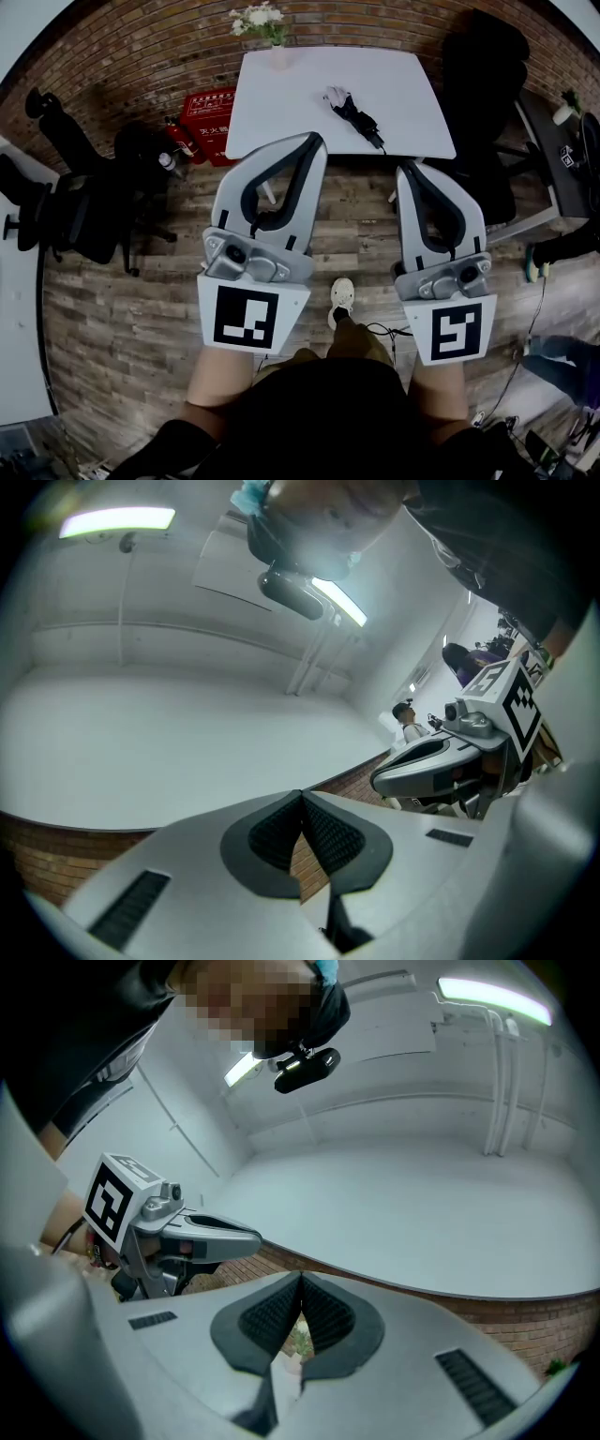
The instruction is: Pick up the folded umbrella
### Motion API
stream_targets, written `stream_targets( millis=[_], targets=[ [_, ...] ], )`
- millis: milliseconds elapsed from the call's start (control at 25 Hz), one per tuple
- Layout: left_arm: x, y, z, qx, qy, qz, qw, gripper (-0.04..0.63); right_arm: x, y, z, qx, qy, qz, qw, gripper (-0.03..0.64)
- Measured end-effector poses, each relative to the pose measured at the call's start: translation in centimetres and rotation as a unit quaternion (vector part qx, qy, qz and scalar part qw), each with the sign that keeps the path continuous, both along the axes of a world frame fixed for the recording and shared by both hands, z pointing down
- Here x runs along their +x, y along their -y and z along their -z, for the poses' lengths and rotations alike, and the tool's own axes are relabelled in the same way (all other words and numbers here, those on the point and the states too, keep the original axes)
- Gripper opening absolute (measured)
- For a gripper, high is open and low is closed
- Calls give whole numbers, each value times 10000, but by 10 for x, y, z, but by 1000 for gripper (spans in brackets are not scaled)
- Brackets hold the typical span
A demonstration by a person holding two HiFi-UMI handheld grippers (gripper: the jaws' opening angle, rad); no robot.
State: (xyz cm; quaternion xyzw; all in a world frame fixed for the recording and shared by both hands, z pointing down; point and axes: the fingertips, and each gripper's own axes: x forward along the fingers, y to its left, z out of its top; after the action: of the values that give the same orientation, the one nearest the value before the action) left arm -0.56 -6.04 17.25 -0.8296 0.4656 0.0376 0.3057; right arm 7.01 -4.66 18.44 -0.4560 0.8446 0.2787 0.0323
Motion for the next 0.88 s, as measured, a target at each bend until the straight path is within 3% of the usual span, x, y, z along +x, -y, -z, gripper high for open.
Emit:
stream_targets(
  millis=[880],
  targets=[
    [45,125,-14,-260,138,120,9995,11,43,127,-13,-275,60,136,9995,28]
  ],
)
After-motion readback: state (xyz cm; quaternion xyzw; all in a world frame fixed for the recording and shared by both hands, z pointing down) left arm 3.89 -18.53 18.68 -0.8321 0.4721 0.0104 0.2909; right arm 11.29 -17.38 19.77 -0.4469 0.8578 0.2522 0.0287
